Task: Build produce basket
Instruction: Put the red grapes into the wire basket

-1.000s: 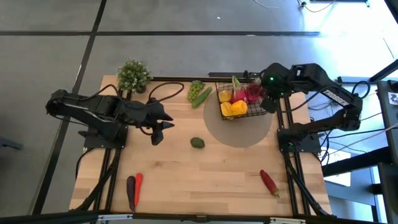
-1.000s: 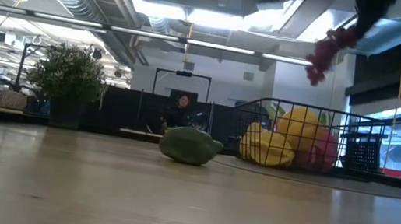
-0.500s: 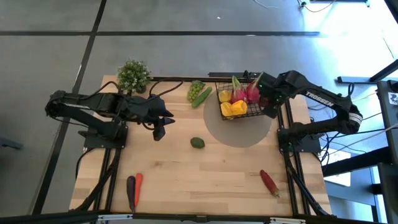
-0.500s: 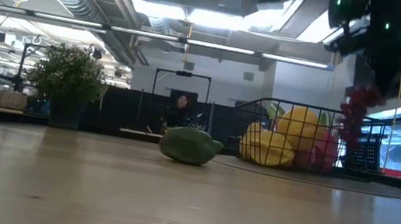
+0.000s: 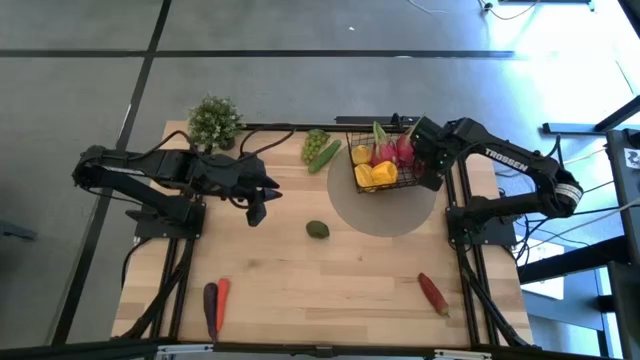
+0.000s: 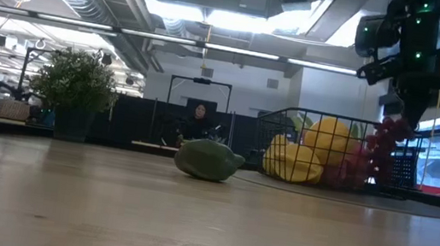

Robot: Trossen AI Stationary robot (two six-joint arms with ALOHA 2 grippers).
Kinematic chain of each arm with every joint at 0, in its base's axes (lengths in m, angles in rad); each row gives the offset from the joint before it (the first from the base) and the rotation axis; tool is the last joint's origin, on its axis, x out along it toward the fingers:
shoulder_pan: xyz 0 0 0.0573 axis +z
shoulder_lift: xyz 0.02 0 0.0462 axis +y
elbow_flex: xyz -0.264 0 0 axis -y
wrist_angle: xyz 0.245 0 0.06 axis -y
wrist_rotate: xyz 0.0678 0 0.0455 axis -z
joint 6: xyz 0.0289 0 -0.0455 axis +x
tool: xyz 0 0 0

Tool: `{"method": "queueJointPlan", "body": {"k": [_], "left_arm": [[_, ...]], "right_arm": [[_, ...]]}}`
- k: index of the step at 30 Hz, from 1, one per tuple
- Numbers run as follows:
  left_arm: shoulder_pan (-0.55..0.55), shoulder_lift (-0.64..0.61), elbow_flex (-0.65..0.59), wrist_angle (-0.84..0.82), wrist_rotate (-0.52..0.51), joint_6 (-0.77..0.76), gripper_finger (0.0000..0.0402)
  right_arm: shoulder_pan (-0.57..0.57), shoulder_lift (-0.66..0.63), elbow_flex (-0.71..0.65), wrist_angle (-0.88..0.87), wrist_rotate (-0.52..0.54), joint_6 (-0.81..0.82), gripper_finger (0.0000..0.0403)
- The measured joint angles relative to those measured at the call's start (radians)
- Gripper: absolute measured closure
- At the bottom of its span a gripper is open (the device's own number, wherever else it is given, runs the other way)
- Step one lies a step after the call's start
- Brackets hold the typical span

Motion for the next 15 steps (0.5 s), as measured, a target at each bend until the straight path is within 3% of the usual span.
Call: {"method": "queueJointPlan", "body": {"k": [15], "left_arm": [[0.0,0.0,0.0,0.001,-0.001,0.0,0.0292]], "right_arm": [[-0.046,0.0,-0.066,0.099,-0.014,-0.02,0.0384]]}}
